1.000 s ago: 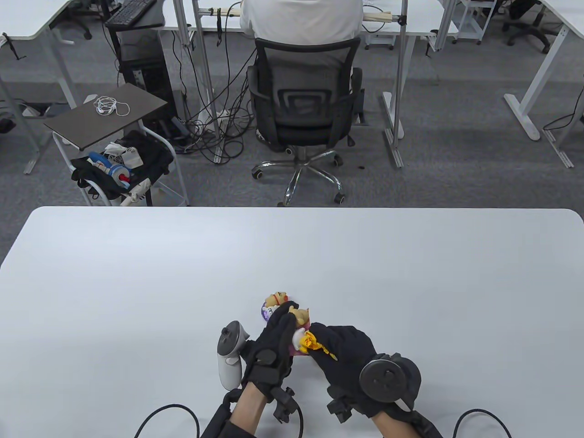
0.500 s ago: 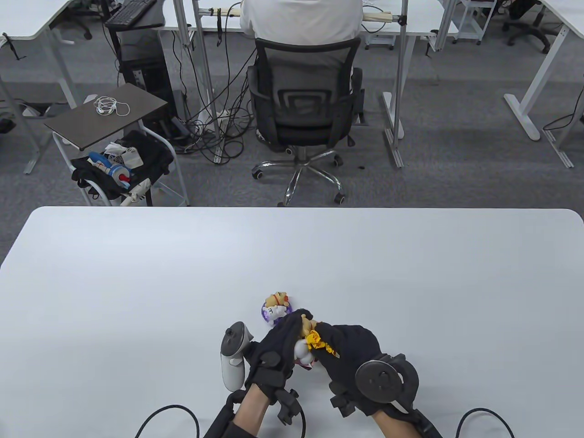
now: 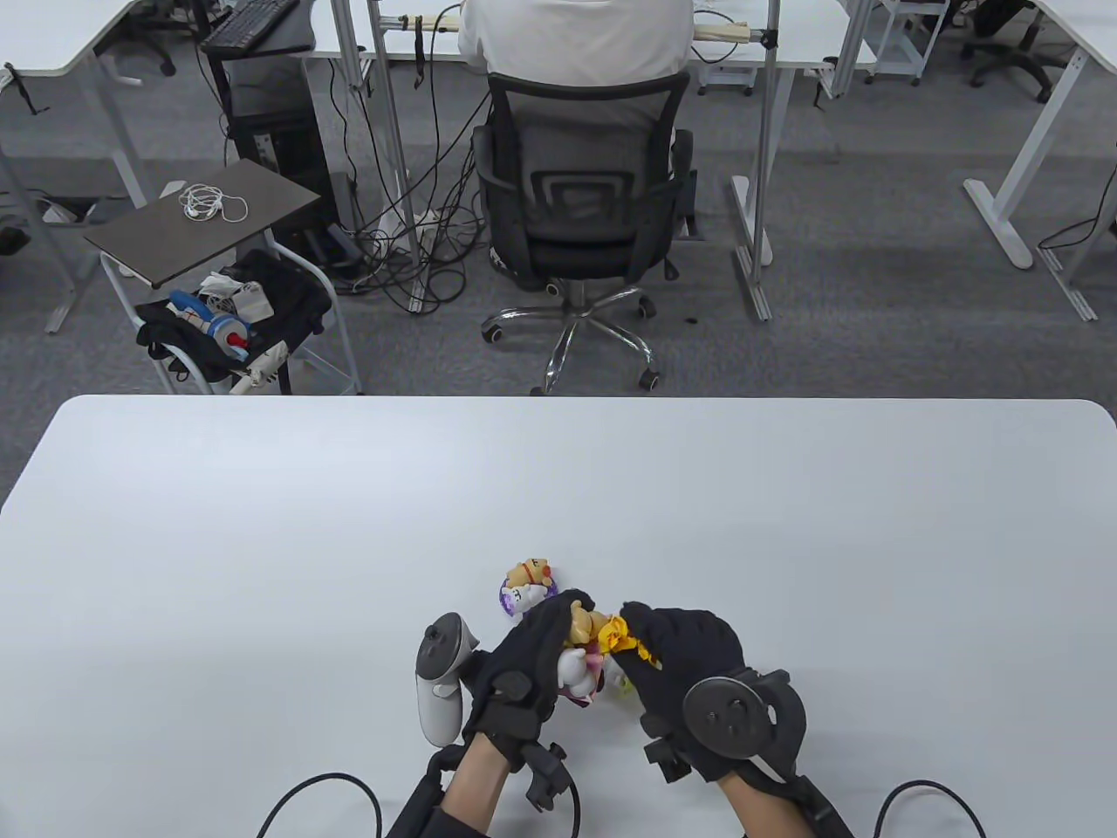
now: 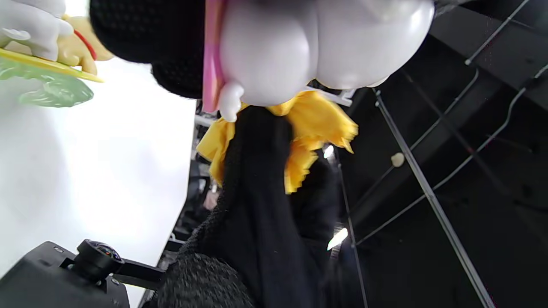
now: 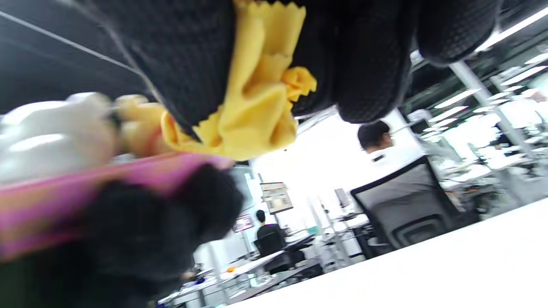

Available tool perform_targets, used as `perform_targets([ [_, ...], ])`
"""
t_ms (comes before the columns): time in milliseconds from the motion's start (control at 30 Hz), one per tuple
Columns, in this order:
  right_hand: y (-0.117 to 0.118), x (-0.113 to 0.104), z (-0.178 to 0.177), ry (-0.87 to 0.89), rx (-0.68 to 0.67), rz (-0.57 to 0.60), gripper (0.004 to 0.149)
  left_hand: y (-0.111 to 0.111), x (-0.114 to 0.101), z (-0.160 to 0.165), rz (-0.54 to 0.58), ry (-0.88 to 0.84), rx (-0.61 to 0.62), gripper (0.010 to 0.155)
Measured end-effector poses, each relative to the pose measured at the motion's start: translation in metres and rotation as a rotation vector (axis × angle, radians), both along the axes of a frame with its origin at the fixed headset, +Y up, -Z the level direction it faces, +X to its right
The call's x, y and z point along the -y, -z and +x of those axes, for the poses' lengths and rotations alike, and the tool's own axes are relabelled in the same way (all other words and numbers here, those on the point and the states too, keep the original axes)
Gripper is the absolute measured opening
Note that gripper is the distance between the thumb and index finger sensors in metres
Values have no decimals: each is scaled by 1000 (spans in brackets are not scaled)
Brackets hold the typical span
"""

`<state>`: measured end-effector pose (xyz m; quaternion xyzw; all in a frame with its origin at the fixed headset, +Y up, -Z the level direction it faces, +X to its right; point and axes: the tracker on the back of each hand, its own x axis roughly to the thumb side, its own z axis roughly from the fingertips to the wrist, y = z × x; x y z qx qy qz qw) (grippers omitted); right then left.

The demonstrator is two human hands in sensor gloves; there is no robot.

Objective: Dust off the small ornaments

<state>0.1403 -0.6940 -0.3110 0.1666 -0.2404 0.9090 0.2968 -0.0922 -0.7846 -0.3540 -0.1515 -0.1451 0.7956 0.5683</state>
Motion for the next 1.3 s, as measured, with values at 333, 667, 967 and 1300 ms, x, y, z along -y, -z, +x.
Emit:
perform_targets([
  [333, -2, 7, -8, 100, -138, -120, 50, -1, 0, 2, -38, 4, -5, 62],
  [667, 0, 8, -12, 123, -208, -154, 48, -1, 11, 11, -101, -130, 178, 68],
  [967, -5, -6, 0, 65, -104, -17, 49, 0, 5, -2, -51, 173, 8, 71],
  [1300, -8, -1, -25, -78, -134, 10, 48, -7, -12, 5, 110, 449, -70, 71],
])
